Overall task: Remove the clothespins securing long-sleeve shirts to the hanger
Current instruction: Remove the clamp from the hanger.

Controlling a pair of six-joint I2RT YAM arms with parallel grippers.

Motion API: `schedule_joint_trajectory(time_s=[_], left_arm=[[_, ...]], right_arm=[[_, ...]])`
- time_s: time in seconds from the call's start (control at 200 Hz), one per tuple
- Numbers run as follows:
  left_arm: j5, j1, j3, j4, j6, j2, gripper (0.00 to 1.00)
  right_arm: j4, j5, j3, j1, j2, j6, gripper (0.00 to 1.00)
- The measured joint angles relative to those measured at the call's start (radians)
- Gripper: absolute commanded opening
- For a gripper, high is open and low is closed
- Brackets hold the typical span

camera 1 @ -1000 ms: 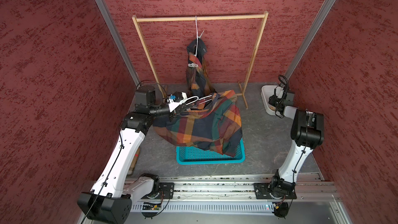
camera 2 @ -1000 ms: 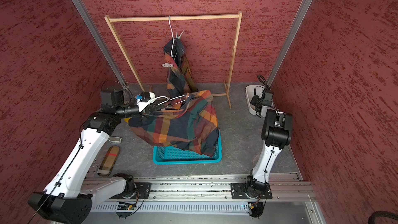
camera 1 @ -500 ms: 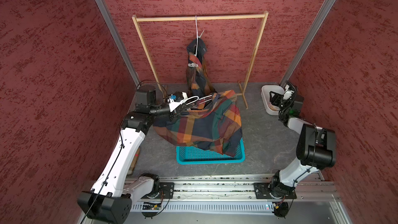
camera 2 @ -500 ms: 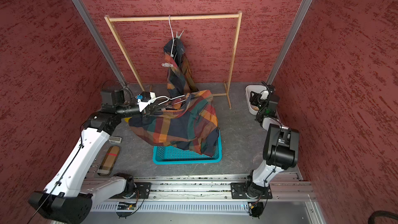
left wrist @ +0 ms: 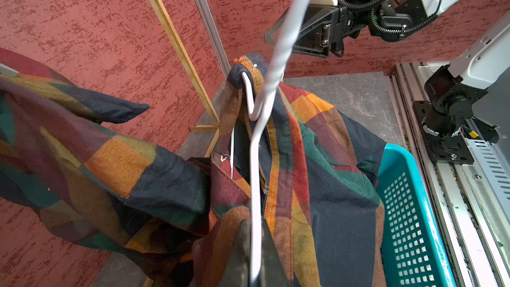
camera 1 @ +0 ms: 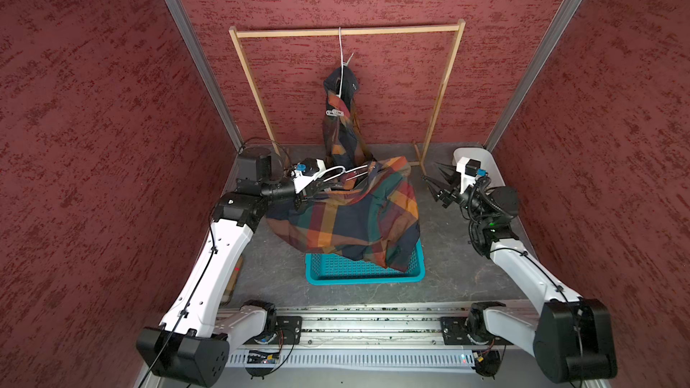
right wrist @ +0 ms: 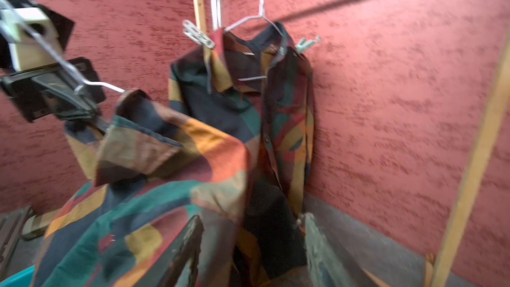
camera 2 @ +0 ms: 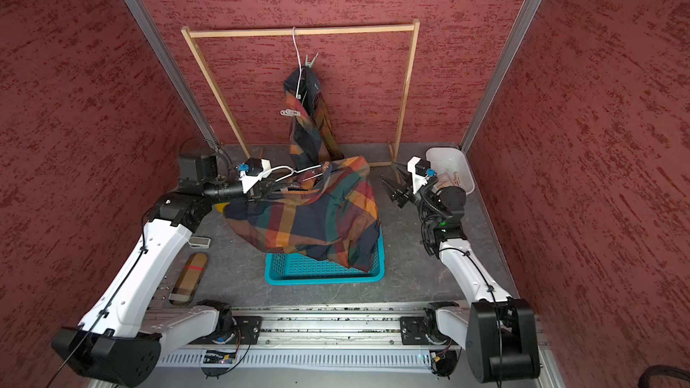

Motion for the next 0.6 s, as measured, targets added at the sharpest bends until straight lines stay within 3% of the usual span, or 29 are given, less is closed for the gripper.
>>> schedule_joint_trajectory(time_s=[0.331, 0.601], left_arm=[[0.0, 0.003, 0.008, -0.039, 0.016, 0.011, 0.0], [0.0, 0.003, 0.025, -0.077, 0.035, 0.042, 0.0]], right_arm=[[-0.406, 0.111, 0.246, 0.284, 0.004, -0.343, 0.64], [-0.671, 0.206, 0.504, 0.412, 0.141, -0.578, 0.64]])
